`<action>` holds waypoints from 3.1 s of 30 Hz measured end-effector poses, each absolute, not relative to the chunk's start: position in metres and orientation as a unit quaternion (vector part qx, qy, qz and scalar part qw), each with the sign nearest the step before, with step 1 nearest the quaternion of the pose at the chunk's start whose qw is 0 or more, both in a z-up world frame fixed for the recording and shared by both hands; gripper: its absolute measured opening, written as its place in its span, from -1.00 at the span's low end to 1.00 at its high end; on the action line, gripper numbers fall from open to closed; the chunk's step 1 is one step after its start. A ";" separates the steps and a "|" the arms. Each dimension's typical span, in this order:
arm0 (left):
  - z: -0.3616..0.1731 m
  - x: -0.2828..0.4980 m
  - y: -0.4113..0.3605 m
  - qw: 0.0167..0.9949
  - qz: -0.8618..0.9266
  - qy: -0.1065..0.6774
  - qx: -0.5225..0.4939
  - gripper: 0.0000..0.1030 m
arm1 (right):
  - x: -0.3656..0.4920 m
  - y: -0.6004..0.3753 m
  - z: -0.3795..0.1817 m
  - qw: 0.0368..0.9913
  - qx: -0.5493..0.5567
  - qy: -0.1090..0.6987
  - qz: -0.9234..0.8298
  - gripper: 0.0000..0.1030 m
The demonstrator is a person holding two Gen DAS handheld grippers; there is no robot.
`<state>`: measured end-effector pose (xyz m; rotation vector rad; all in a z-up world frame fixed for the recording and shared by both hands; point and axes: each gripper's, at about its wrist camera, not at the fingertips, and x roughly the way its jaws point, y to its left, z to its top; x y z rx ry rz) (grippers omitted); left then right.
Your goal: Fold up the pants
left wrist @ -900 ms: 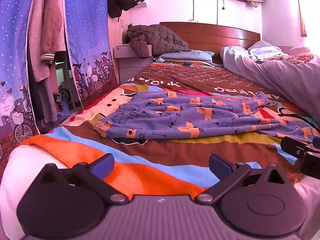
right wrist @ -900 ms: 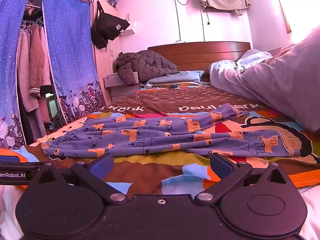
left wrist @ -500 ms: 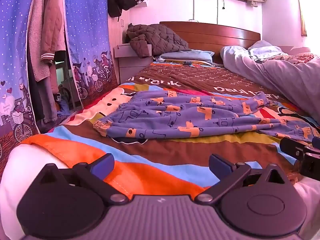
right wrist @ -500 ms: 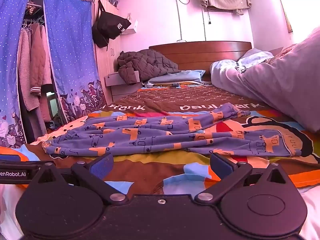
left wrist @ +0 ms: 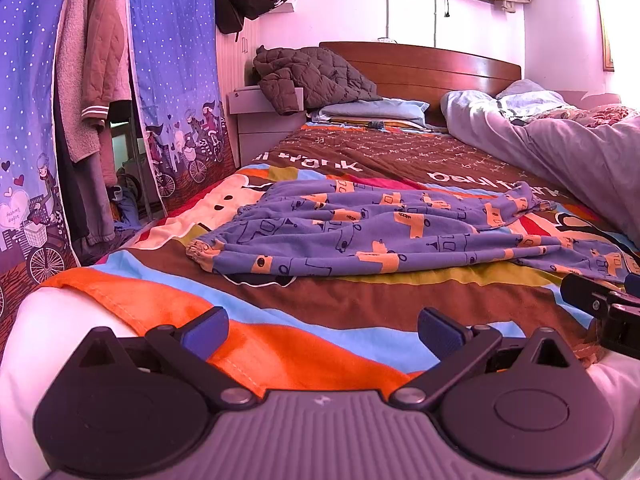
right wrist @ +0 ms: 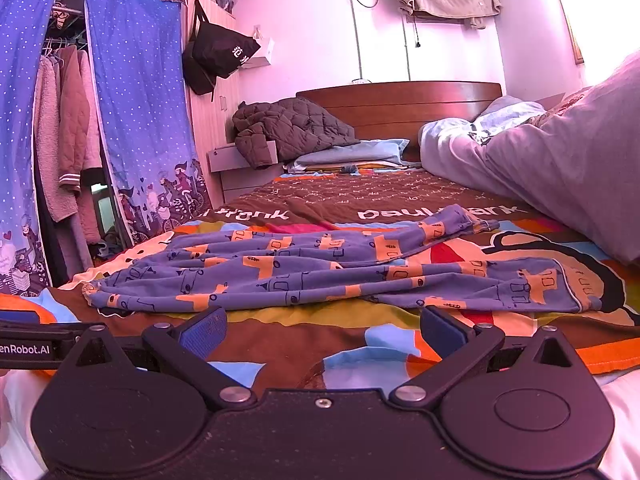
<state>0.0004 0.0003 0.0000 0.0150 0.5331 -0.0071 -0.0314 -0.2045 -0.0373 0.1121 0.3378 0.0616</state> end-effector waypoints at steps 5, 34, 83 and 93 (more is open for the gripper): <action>0.000 0.000 0.000 0.965 -0.003 0.264 0.008 0.99 | -0.031 -0.204 -0.037 0.984 0.056 0.169 0.031 0.99; 0.000 0.000 0.001 0.965 -0.003 0.264 0.007 0.99 | -0.031 -0.203 -0.038 0.984 0.057 0.168 0.028 0.99; 0.068 0.209 0.059 0.943 -0.037 0.307 0.122 0.99 | 0.051 -0.292 0.038 0.957 0.103 0.236 0.135 0.99; 0.028 0.370 0.088 0.926 -0.126 0.354 0.023 0.83 | 0.288 -0.243 0.047 0.914 -0.097 0.340 0.200 0.98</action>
